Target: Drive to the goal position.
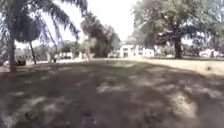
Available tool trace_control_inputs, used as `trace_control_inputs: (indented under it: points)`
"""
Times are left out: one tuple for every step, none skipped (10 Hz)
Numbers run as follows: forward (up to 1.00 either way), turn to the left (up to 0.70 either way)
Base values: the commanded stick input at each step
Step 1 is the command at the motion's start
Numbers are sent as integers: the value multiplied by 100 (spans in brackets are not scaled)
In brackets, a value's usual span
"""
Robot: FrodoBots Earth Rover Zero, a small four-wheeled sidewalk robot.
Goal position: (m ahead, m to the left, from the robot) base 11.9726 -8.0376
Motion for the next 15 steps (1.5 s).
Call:
trace_control_inputs:
  points:
    - [70,0]
    - [70,0]
    - [70,0]
    - [70,0]
    - [70,0]
    - [70,0]
    - [70,0]
    - [70,0]
    - [70,0]
    - [70,0]
    - [70,0]
    - [70,0]
    - [70,0]
    - [70,0]
    - [70,0]
